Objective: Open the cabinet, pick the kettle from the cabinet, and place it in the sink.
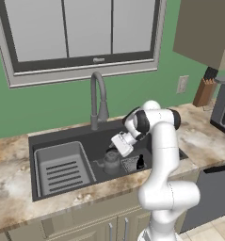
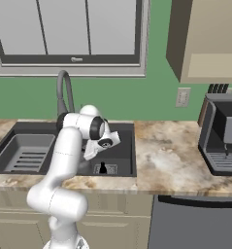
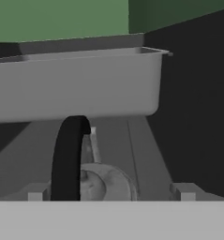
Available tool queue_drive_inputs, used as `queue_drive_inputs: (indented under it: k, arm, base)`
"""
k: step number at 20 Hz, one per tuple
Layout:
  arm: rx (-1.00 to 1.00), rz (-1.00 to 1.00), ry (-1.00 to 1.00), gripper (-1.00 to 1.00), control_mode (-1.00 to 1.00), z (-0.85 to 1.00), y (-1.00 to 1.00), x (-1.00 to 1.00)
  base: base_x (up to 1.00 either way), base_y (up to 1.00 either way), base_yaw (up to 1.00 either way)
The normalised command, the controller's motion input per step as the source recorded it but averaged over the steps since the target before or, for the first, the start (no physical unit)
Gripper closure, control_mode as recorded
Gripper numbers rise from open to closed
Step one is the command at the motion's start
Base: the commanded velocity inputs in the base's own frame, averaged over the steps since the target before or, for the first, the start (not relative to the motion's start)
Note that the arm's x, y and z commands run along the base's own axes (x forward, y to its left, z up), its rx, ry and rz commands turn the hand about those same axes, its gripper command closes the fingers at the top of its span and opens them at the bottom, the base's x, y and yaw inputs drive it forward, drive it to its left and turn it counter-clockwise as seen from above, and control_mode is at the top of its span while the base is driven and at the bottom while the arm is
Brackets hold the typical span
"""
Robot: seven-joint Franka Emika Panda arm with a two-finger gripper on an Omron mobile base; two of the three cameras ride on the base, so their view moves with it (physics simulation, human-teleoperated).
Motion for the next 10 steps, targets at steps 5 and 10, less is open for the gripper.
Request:
queue_drive_inputs:
  k: [5, 10]
  arm:
    - [0.0, 0.0, 0.0, -1.0, -1.0, 0.0, -0.27, 0.09]
    - [0.0, 0.0, 0.03, -1.0, -1.0, 0.0, -0.28, 0.02]
  base:
    - [0.0, 0.0, 0.0]
    - [0.0, 0.0, 0.0]
